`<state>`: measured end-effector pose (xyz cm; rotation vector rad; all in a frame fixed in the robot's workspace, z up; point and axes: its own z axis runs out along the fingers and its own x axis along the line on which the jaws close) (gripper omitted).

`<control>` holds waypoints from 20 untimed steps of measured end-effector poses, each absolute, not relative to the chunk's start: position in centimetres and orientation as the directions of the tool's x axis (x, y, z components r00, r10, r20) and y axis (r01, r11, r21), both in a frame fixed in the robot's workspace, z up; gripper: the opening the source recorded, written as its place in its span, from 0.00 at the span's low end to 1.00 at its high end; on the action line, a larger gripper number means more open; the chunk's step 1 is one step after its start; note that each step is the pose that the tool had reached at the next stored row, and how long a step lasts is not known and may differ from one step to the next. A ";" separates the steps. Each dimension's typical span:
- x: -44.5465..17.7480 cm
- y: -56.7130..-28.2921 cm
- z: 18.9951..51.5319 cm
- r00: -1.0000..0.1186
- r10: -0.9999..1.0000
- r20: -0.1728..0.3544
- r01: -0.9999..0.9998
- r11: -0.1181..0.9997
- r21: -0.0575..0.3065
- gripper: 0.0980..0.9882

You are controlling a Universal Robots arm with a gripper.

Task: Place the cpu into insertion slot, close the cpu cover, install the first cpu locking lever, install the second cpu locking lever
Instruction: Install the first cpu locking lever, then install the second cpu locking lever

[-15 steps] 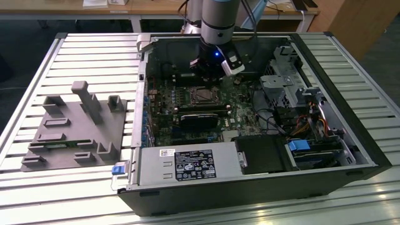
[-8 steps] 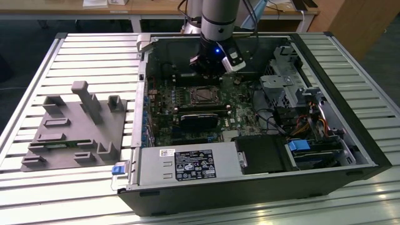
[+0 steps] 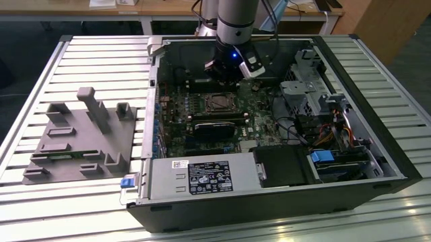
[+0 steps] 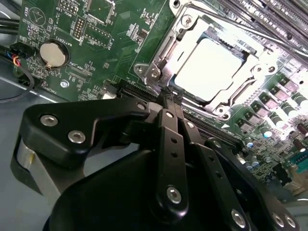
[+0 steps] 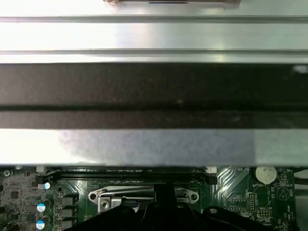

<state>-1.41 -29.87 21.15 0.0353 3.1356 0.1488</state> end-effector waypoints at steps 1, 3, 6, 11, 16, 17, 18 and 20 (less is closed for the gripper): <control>-1.4 -29.9 21.1 -1.000 0.023 -0.001 0.022 0.995 0.095 0.01; -1.4 -29.9 21.1 -1.000 0.022 -0.001 0.022 0.995 0.095 0.01; -1.4 -30.0 21.1 -1.000 0.022 -0.001 0.022 0.995 0.095 0.01; -1.4 -30.2 21.1 -1.000 0.022 -0.001 0.022 0.995 0.095 0.01; -1.4 -30.4 21.1 -1.000 0.022 -0.001 0.022 0.995 0.095 0.01; -1.4 -30.5 21.2 -1.000 0.022 -0.001 0.022 0.995 0.095 0.01; -1.4 -30.5 21.1 -1.000 0.022 -0.001 0.022 0.995 0.095 0.01; -1.4 -30.6 21.1 -1.000 0.022 -0.001 0.022 0.995 0.095 0.01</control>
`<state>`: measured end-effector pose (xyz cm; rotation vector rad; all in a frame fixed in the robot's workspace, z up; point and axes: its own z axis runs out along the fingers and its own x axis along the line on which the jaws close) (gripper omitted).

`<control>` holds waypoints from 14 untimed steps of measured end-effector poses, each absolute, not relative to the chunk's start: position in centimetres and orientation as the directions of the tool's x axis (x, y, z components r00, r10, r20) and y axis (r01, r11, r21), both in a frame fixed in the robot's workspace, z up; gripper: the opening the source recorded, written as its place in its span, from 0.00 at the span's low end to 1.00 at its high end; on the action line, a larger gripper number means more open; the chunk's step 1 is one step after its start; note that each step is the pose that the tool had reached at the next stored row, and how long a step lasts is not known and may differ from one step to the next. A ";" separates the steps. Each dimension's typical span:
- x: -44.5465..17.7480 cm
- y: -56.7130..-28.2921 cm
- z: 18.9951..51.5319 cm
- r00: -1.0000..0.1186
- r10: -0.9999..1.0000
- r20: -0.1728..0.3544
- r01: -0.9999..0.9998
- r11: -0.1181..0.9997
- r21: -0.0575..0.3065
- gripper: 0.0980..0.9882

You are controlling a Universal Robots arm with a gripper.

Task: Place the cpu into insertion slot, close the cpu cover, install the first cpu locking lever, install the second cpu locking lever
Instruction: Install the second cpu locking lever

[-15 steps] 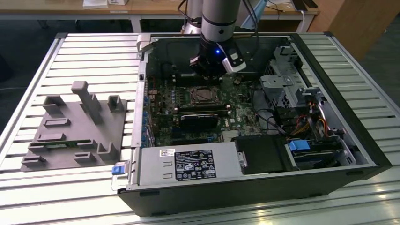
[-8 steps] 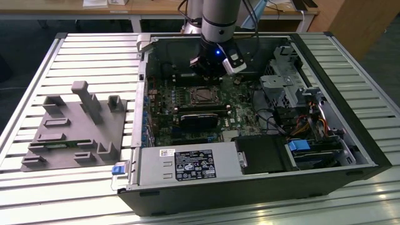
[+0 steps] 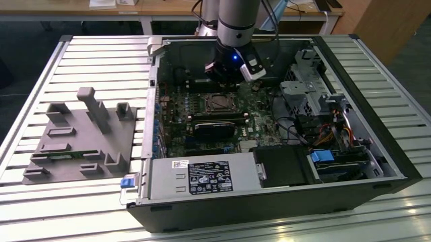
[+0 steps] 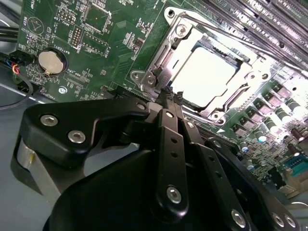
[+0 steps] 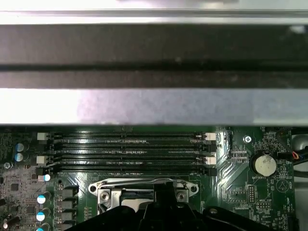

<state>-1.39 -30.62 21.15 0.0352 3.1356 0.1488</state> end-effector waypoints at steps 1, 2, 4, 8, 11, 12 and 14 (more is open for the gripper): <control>-1.4 -30.7 21.1 -1.000 0.022 -0.001 0.022 0.995 0.095 0.01; -1.4 -30.7 21.1 -1.000 0.023 -0.001 0.022 0.995 0.095 0.01; -1.4 -30.7 21.1 -1.000 0.023 -0.001 0.022 0.995 0.095 0.01; -1.4 -30.8 21.5 -1.000 0.022 -0.001 0.022 0.995 0.095 0.01; -1.4 -30.8 22.3 -1.000 0.023 -0.001 0.022 0.995 0.095 0.01; -1.4 -30.7 22.6 -1.000 0.023 -0.001 0.022 0.995 0.095 0.01; -1.4 -30.8 23.1 -1.000 0.022 -0.001 0.022 0.995 0.095 0.01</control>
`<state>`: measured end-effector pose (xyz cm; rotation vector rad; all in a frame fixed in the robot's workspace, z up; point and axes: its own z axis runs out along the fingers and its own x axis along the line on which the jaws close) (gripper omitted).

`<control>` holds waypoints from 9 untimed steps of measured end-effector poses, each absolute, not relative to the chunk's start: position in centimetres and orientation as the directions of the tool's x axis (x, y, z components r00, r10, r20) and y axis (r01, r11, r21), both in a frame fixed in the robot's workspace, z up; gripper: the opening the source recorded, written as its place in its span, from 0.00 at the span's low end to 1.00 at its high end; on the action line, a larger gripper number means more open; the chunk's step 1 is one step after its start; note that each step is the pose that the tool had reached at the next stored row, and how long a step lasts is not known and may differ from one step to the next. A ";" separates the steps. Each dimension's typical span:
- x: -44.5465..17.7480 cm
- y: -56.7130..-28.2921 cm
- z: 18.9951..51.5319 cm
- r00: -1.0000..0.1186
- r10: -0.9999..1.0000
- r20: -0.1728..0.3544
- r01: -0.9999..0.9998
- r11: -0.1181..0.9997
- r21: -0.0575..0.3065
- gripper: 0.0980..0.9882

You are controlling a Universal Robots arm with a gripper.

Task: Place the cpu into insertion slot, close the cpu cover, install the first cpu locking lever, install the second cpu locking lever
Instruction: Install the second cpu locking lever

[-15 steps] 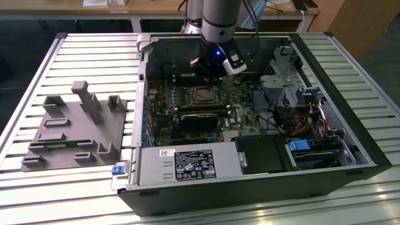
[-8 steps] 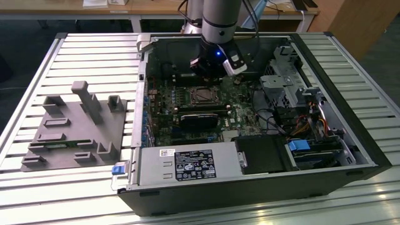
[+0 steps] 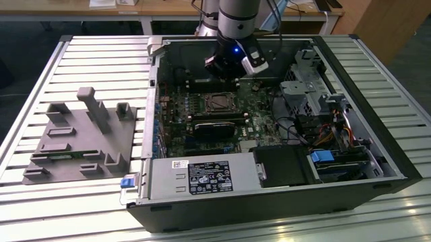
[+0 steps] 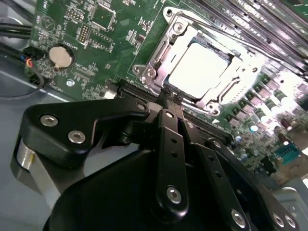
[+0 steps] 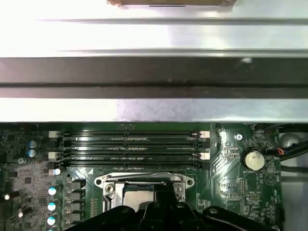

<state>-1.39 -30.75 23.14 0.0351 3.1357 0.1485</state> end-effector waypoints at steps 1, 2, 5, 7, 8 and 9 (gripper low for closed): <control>-1.4 -30.8 23.3 -1.000 0.022 -0.001 0.022 0.995 0.095 0.01; -1.4 -30.8 23.3 -1.000 0.022 -0.001 0.022 0.995 0.095 0.01; -1.4 -31.2 23.3 -1.000 0.022 -0.001 0.022 0.995 0.095 0.01; -1.4 -31.6 23.3 -1.000 0.022 -0.001 0.022 0.995 0.095 0.01; -1.4 -31.9 23.3 -1.000 0.022 -0.001 0.022 0.995 0.095 0.01; -1.4 -32.1 23.3 -1.000 0.022 -0.001 0.022 0.995 0.095 0.01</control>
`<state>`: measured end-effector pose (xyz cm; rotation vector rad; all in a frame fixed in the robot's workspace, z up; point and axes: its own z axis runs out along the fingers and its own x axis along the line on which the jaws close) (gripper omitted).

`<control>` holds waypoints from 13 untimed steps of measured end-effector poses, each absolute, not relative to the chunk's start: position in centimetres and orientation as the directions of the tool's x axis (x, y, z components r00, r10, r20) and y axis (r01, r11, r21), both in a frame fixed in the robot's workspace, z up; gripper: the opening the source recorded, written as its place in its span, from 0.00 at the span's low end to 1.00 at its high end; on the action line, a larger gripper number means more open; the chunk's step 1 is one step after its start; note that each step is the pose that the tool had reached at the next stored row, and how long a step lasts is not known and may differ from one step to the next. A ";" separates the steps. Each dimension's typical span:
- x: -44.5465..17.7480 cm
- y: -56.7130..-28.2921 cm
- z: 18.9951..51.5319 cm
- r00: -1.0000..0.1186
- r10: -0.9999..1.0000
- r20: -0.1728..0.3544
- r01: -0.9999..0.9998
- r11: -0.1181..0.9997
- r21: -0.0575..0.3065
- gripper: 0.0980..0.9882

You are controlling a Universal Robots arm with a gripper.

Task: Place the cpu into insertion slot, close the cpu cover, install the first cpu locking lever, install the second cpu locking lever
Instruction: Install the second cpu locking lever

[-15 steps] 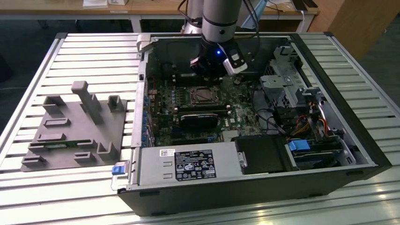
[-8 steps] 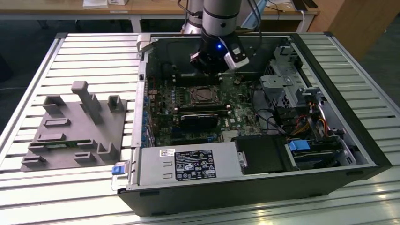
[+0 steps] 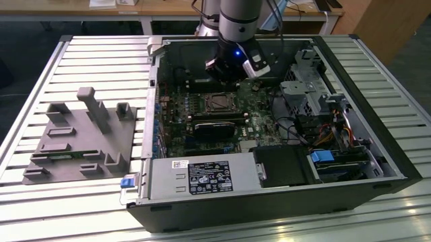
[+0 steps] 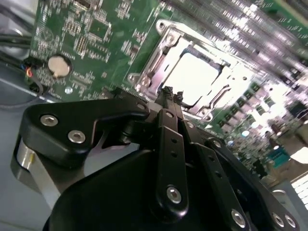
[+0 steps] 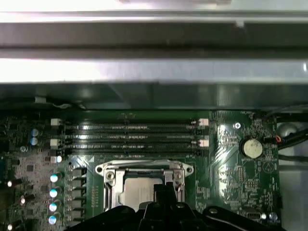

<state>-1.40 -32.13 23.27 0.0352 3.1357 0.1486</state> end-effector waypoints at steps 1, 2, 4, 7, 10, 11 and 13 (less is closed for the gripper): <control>-1.4 -32.5 23.3 -1.000 0.022 -0.001 0.022 0.995 0.095 0.01; -1.4 -32.7 23.3 -1.000 0.023 -0.001 0.022 0.995 0.095 0.01; -1.4 -33.3 23.3 -1.000 0.022 -0.001 0.022 0.995 0.095 0.01; -1.4 -33.8 23.3 -1.000 0.022 -0.001 0.022 0.995 0.095 0.01; -1.4 -34.0 23.3 -1.000 0.022 0.000 0.022 0.995 0.095 0.01; -1.4 -34.1 23.3 -1.000 0.022 0.000 0.022 0.995 0.095 0.01; -1.4 -34.4 23.2 -1.000 0.023 -0.001 0.022 0.995 0.095 0.01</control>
